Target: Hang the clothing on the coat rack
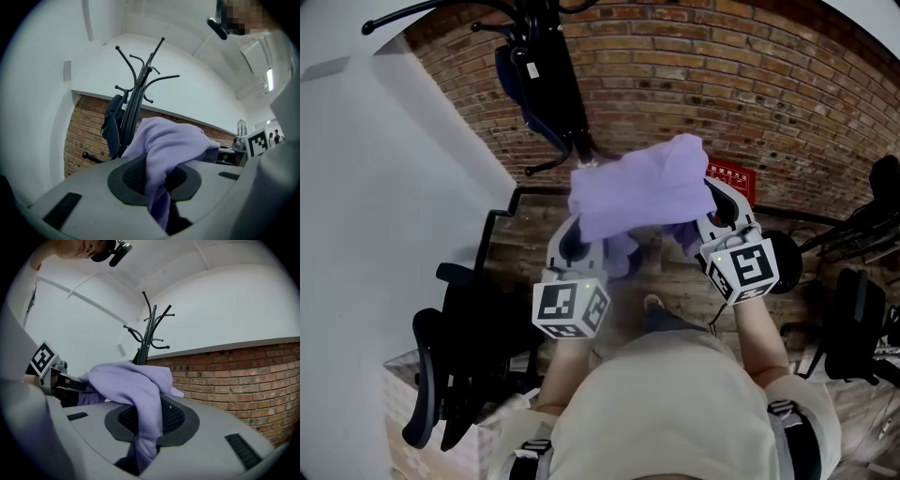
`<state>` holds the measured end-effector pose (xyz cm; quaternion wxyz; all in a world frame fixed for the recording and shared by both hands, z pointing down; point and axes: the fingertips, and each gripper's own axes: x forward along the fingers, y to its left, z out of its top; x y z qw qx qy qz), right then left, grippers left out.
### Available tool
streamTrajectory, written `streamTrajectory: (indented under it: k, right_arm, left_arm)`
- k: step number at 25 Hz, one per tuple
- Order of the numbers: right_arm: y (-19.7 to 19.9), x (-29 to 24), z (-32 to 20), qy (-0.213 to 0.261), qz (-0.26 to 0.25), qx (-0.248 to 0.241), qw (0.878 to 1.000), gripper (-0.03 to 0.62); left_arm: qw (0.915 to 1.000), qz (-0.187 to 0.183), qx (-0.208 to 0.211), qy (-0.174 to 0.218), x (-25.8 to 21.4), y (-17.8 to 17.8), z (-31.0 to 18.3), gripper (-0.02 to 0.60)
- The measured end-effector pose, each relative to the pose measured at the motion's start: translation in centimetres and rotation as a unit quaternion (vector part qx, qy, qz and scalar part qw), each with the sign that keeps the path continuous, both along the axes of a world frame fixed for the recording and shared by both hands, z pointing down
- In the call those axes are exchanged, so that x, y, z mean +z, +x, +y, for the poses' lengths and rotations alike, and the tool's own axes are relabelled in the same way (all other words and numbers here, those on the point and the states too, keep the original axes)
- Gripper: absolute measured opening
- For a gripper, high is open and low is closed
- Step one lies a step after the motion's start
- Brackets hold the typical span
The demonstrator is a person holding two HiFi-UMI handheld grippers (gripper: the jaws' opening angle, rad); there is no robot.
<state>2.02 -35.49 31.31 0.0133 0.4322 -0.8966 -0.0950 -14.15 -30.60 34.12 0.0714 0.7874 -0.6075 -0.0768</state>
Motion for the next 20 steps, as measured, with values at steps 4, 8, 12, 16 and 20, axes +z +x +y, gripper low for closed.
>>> streamTrajectory:
  k: [4,8,12,16,20]
  right_arm:
    - [-0.7,-0.4,-3.0,0.003,0.003,-0.018,1.000,0.055]
    - [-1.7,-0.3,-5.7,0.004,0.006,-0.036,0.999,0.055]
    - [-2.3,-0.1,-8.4,0.004,0.010,-0.051,0.999,0.055]
    - [-3.1,0.4,-10.5,0.001,0.013,-0.066,0.998,0.055]
    - [-4.2,1.3,-12.5,-0.011,0.018,-0.090,0.996,0.055]
  left_arm:
    - [0.9998,-0.006,-0.017,-0.006,-0.1,-0.4,-2.3,0.049]
    - [0.9992,-0.009,-0.035,-0.016,0.5,-1.1,-4.3,0.049]
    - [0.9983,-0.011,-0.051,-0.025,1.0,-1.4,-6.2,0.049]
    - [0.9972,-0.013,-0.067,-0.032,1.8,-1.8,-7.6,0.049]
    - [0.9952,-0.011,-0.088,-0.041,2.7,-2.3,-8.5,0.049]
